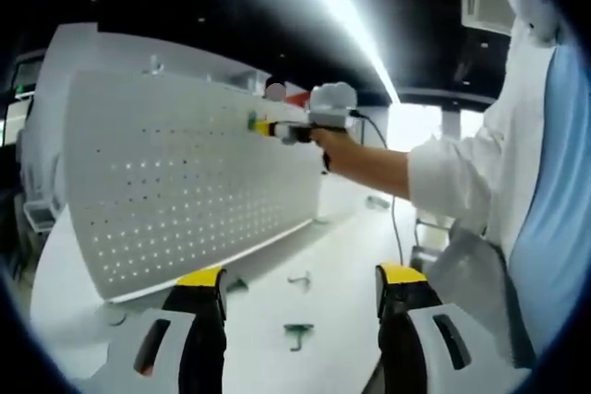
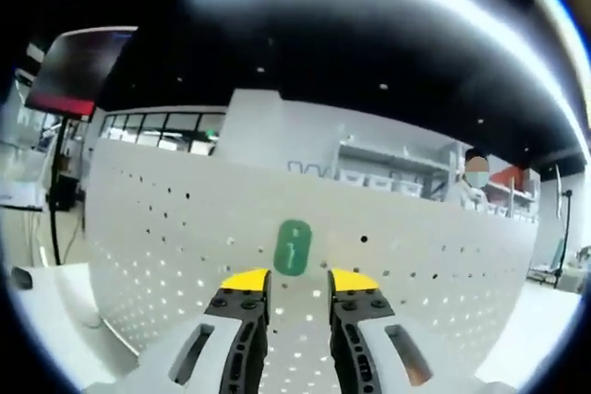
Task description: Insert the hook assembly into the mounting plate slot until the hook locks in place.
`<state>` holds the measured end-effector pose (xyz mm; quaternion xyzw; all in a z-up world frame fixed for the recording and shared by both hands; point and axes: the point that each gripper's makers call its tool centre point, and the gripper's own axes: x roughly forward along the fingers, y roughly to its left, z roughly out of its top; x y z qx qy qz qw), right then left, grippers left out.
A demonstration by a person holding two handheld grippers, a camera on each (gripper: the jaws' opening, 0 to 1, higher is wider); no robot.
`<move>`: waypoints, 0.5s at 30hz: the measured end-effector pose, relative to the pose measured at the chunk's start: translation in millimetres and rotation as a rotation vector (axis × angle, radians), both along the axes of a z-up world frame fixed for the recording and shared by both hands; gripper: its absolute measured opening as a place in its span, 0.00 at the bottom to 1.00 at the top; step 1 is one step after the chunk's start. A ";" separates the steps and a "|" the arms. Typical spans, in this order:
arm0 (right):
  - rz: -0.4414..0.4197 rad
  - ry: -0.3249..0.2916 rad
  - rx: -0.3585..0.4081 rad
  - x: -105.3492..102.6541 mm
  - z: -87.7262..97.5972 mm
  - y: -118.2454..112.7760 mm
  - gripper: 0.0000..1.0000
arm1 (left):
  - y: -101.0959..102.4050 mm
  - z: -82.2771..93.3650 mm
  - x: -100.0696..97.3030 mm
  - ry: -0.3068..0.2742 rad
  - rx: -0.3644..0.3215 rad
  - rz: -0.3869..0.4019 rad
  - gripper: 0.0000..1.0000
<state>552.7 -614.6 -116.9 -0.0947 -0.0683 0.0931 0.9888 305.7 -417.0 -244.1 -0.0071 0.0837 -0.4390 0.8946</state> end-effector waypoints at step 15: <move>0.070 0.041 0.045 -25.5 -25.3 8.3 0.45 | -0.2 -0.4 -0.8 -0.004 0.012 -0.001 0.66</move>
